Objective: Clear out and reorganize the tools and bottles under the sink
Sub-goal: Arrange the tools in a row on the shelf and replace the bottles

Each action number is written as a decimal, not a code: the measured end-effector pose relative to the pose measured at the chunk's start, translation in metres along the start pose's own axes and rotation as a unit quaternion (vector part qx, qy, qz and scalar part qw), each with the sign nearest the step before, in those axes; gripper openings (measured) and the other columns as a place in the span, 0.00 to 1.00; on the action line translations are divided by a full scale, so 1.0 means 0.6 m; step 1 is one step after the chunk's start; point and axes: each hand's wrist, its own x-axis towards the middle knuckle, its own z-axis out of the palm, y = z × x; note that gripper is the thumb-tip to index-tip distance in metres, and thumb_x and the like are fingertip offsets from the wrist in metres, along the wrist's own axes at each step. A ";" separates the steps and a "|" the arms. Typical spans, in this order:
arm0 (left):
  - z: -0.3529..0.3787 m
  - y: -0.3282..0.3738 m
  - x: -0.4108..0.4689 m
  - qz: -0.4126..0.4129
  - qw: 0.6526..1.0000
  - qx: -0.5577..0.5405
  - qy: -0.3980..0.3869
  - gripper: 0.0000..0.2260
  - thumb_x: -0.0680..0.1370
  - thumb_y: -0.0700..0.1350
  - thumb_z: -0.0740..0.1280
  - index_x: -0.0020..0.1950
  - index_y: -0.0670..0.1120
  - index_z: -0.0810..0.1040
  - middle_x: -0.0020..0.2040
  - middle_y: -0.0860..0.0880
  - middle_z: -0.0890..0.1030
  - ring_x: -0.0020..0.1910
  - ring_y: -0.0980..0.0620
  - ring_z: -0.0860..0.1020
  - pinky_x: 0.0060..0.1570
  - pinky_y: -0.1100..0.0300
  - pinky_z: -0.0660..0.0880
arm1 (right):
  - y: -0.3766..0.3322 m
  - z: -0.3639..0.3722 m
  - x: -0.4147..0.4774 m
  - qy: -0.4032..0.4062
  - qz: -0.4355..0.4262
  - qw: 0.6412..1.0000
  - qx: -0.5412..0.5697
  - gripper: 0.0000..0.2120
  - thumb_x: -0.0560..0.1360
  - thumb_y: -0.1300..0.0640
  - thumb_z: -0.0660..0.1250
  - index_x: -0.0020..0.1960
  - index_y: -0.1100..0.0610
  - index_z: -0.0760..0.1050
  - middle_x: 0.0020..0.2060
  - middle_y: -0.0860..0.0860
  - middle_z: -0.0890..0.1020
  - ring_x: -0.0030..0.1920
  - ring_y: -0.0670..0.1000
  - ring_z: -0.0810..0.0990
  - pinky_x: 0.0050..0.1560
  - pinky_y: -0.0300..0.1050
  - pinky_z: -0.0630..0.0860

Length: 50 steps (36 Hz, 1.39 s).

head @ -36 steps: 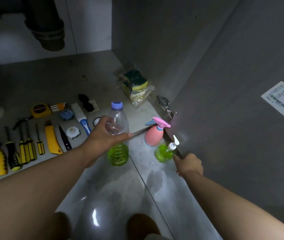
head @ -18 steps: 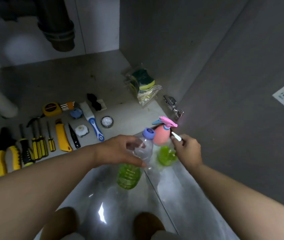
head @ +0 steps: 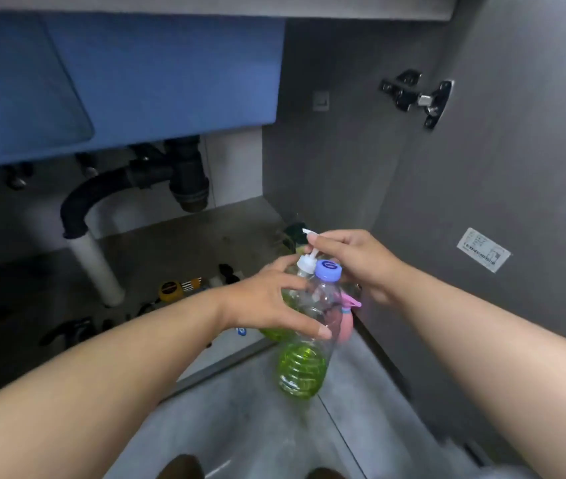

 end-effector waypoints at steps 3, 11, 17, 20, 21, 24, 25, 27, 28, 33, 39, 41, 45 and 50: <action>0.008 0.022 -0.023 0.003 0.996 0.045 0.080 0.21 0.61 0.72 0.74 0.51 0.70 0.80 0.66 0.64 0.65 0.69 0.56 0.59 0.73 0.57 0.59 | -0.012 0.015 -0.020 -0.010 -0.014 0.998 0.060 0.13 0.76 0.48 0.72 0.45 0.58 0.84 0.41 0.57 0.84 0.37 0.54 0.80 0.42 0.47 0.78; 0.041 0.036 -0.068 -0.034 0.980 0.084 0.177 0.29 0.59 0.79 0.69 0.55 0.67 0.81 0.52 0.62 0.70 0.58 0.55 0.64 0.63 0.55 0.70 | -0.008 0.042 -0.062 -0.045 0.032 0.994 0.095 0.15 0.76 0.45 0.71 0.50 0.56 0.86 0.47 0.56 0.86 0.39 0.51 0.83 0.41 0.43 0.79; 0.048 0.029 -0.090 -0.106 0.953 -0.069 0.274 0.24 0.59 0.73 0.73 0.47 0.62 0.85 0.55 0.55 0.75 0.62 0.51 0.71 0.64 0.55 0.70 | -0.008 0.030 -0.086 -0.146 0.065 0.986 0.056 0.28 0.69 0.31 0.70 0.63 0.45 0.79 0.61 0.50 0.83 0.60 0.50 0.82 0.63 0.51 0.76; 0.041 0.028 -0.092 -0.137 0.933 -0.141 0.302 0.22 0.61 0.70 0.74 0.45 0.55 0.87 0.53 0.54 0.81 0.58 0.51 0.79 0.64 0.49 0.76 | 0.007 0.039 -0.094 -0.197 0.051 0.979 -0.022 0.25 0.67 0.42 0.79 0.63 0.42 0.78 0.59 0.47 0.84 0.62 0.47 0.81 0.62 0.47 0.78; 0.039 0.027 -0.090 -0.139 0.930 -0.161 0.300 0.23 0.62 0.69 0.74 0.45 0.53 0.87 0.49 0.55 0.84 0.55 0.53 0.82 0.62 0.49 0.78 | 0.014 0.046 -0.093 -0.201 0.045 0.978 -0.043 0.27 0.67 0.46 0.80 0.64 0.44 0.77 0.59 0.48 0.84 0.62 0.48 0.81 0.63 0.48 0.78; 0.038 0.022 -0.081 -0.140 0.923 -0.214 0.289 0.22 0.64 0.68 0.76 0.46 0.52 0.87 0.43 0.55 0.87 0.48 0.56 0.85 0.60 0.50 0.80 | 0.029 0.064 -0.082 -0.163 0.024 0.982 -0.094 0.32 0.62 0.49 0.83 0.63 0.45 0.75 0.57 0.50 0.84 0.60 0.51 0.82 0.66 0.55 0.76; 0.038 0.017 -0.077 -0.143 0.919 -0.228 0.288 0.22 0.64 0.68 0.77 0.47 0.53 0.87 0.43 0.56 0.88 0.49 0.57 0.85 0.60 0.51 0.80 | 0.034 0.064 -0.074 -0.150 0.022 0.983 -0.108 0.33 0.61 0.46 0.84 0.62 0.43 0.75 0.57 0.49 0.84 0.60 0.51 0.82 0.66 0.56 0.76; 0.034 0.005 -0.065 -0.146 0.913 -0.246 0.290 0.21 0.64 0.67 0.78 0.48 0.55 0.88 0.46 0.58 0.88 0.53 0.57 0.84 0.60 0.56 0.79 | 0.046 0.060 -0.055 -0.121 0.028 0.983 -0.134 0.33 0.59 0.40 0.83 0.61 0.40 0.75 0.57 0.50 0.83 0.59 0.50 0.82 0.65 0.55 0.76; 0.032 -0.003 -0.058 -0.143 0.910 -0.250 0.297 0.21 0.65 0.66 0.78 0.51 0.55 0.88 0.49 0.58 0.87 0.56 0.58 0.83 0.60 0.60 0.78 | 0.056 0.056 -0.044 -0.099 0.038 0.984 -0.144 0.35 0.58 0.38 0.82 0.62 0.40 0.74 0.57 0.50 0.83 0.58 0.50 0.82 0.64 0.54 0.77; 0.017 -0.054 -0.020 -0.138 0.883 -0.236 0.381 0.21 0.73 0.49 0.78 0.66 0.51 0.82 0.67 0.51 0.80 0.63 0.60 0.75 0.59 0.68 0.68 | 0.132 0.019 0.011 0.049 0.097 0.982 -0.154 0.28 0.61 0.51 0.81 0.57 0.46 0.73 0.48 0.45 0.83 0.43 0.39 0.83 0.39 0.33 0.77; 0.023 -0.135 0.011 -0.176 0.872 -0.231 0.394 0.24 0.74 0.50 0.78 0.69 0.55 0.79 0.73 0.50 0.75 0.72 0.52 0.72 0.75 0.55 0.66 | 0.208 -0.012 0.096 0.218 0.141 0.952 -0.165 0.27 0.63 0.56 0.79 0.59 0.50 0.74 0.54 0.49 0.82 0.50 0.49 0.81 0.51 0.39 0.75; 0.030 -0.154 0.019 -0.198 0.870 -0.233 0.387 0.29 0.72 0.51 0.79 0.72 0.58 0.76 0.75 0.48 0.71 0.73 0.49 0.71 0.75 0.50 0.67 | 0.214 -0.017 0.131 0.248 0.154 0.939 -0.180 0.29 0.65 0.52 0.79 0.63 0.51 0.73 0.57 0.50 0.82 0.54 0.52 0.80 0.53 0.40 0.73; 0.032 -0.177 0.032 -0.214 0.864 -0.253 0.380 0.35 0.71 0.50 0.80 0.74 0.64 0.70 0.79 0.48 0.62 0.78 0.47 0.64 0.76 0.47 0.66 | 0.226 -0.017 0.193 0.236 0.166 0.927 -0.239 0.39 0.68 0.45 0.78 0.73 0.54 0.66 0.65 0.54 0.78 0.65 0.59 0.77 0.66 0.51 0.73; 0.041 -0.182 0.045 -0.195 0.877 -0.232 0.373 0.34 0.73 0.49 0.78 0.76 0.63 0.69 0.75 0.48 0.64 0.75 0.50 0.65 0.71 0.61 0.62 | 0.253 -0.008 0.244 0.276 0.172 0.915 -0.239 0.38 0.67 0.46 0.78 0.72 0.52 0.66 0.67 0.58 0.74 0.65 0.62 0.76 0.68 0.56 0.72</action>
